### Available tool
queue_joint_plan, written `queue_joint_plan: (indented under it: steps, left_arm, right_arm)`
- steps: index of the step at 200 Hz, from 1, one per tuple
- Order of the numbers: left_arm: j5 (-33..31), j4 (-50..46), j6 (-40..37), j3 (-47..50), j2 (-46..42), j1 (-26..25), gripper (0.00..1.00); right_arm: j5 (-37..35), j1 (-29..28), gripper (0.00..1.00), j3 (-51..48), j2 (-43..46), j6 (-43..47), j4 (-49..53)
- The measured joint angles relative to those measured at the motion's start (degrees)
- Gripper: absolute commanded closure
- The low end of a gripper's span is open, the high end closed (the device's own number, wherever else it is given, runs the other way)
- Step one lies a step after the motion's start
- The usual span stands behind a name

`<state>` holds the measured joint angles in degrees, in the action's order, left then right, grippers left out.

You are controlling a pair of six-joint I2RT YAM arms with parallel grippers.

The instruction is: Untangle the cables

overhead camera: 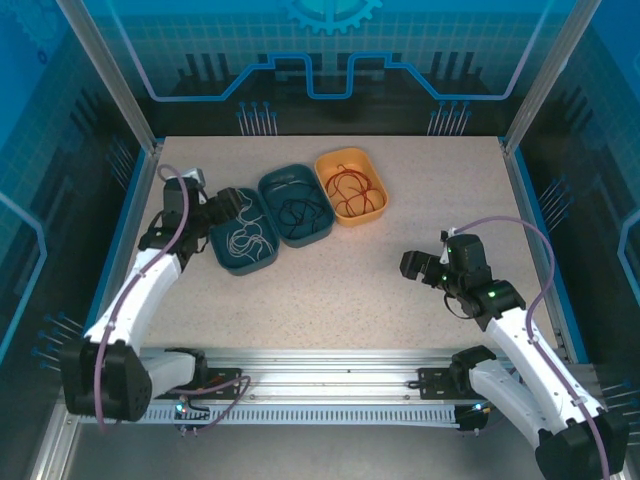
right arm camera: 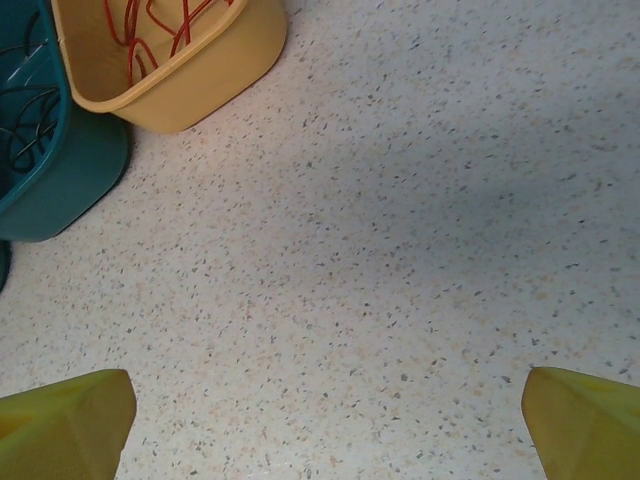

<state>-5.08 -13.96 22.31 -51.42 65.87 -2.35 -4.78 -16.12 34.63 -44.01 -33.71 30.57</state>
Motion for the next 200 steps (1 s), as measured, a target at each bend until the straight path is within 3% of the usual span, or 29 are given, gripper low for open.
queue_joint_plan:
  steps: [22, 49, 67, 138, 200]
  left_arm:
    - [-2.29, 0.13, -0.24, 1.84, -4.68, 0.0, 0.15]
    - [-3.15, 0.85, -0.72, 2.58, -4.85, 0.0, 0.26]
    - [-3.08, 0.79, -0.48, 0.76, 0.17, 0.0, 0.26]
    - [-6.21, 0.96, 4.39, -9.64, 24.04, -2.05, 0.43]
    - [-6.23, -0.02, 4.13, -12.7, 33.73, -3.08, 0.53]
  right_arm:
    - [-1.51, 0.0, 0.0, 0.66, 0.74, 0.87, 0.17]
    - [-2.34, 0.0, 0.0, 0.76, 1.25, 1.46, 0.09]
    - [-2.34, 0.0, 0.0, 0.76, 1.25, 1.68, 0.07]
    - [-2.34, 0.0, 0.0, 0.76, 1.25, 1.64, 0.07]
    - [-2.32, 0.0, 0.0, 0.76, 0.55, 1.62, 0.04]
